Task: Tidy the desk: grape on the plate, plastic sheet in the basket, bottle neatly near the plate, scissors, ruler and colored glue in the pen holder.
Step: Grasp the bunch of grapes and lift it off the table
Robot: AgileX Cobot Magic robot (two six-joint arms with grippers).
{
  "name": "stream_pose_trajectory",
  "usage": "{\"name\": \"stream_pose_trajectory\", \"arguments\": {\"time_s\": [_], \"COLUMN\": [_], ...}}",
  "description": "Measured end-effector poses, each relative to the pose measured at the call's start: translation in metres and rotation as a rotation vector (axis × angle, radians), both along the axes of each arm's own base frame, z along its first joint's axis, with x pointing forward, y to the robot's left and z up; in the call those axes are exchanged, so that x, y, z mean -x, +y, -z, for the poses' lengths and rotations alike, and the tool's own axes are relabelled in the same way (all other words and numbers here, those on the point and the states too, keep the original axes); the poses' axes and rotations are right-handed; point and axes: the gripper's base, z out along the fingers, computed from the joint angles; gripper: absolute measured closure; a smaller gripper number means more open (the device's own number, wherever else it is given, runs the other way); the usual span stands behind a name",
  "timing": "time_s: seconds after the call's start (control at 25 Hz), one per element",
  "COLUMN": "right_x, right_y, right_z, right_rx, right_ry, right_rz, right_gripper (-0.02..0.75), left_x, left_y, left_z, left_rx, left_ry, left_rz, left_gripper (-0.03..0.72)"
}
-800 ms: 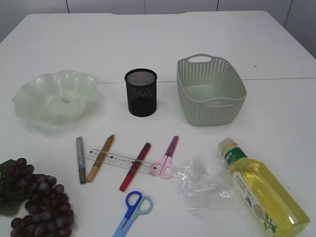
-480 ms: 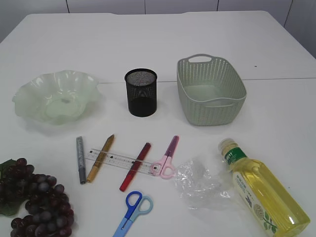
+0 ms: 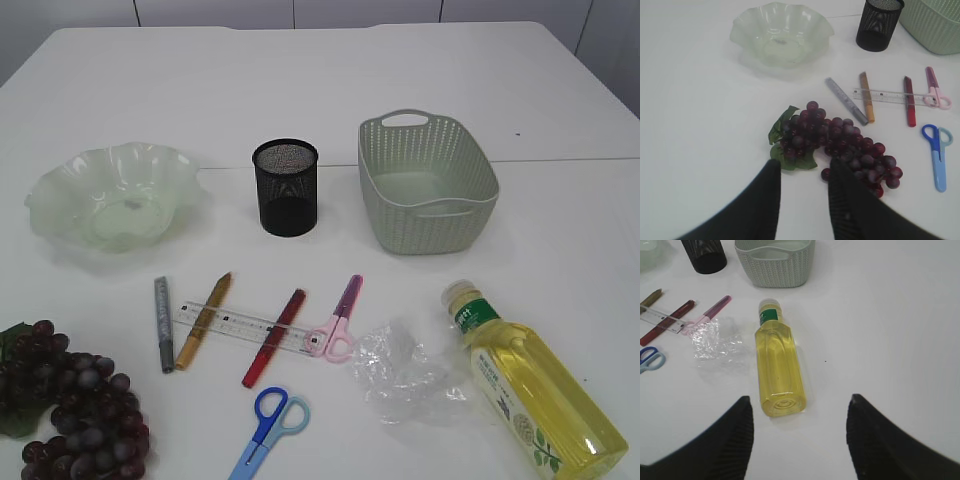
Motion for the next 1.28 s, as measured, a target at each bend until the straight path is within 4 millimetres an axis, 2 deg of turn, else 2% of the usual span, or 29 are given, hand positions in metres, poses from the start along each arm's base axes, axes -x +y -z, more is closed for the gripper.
{"name": "stream_pose_trajectory", "arguments": {"time_s": [0.4,0.64,0.76,0.88,1.0,1.12,1.28], "right_x": [-0.002,-0.026,-0.04,-0.055,-0.068,-0.08,-0.095], "right_y": [-0.001,0.0,0.002,0.005,0.007,0.008,0.009], "right_z": [0.0,0.001,0.003,0.007,0.011,0.014,0.003], "right_rx": [-0.051,-0.054,-0.071,-0.087,-0.092,-0.106,-0.12], "right_ry": [0.028,0.21,0.31,0.426,0.518,0.596,0.622], "right_rz": [0.051,0.077,0.102,0.113,0.118,0.148,0.168], "right_gripper": [0.3,0.3,0.3,0.3,0.3,0.3,0.3], "left_x": [-0.006,-0.03,-0.042,-0.061,-0.086,-0.115,-0.159], "left_y": [-0.004,-0.019,-0.026,-0.036,-0.049,-0.065,-0.087], "left_z": [0.0,-0.001,-0.017,-0.036,-0.048,-0.048,-0.035], "left_rx": [-0.016,-0.079,-0.093,-0.121,-0.162,-0.22,-0.329], "left_ry": [0.041,0.206,0.268,0.33,0.407,0.503,0.654], "left_rz": [0.003,0.013,0.015,0.01,0.007,0.011,0.03], "left_gripper": [0.447,0.447,0.447,0.435,0.384,0.281,0.175]}}
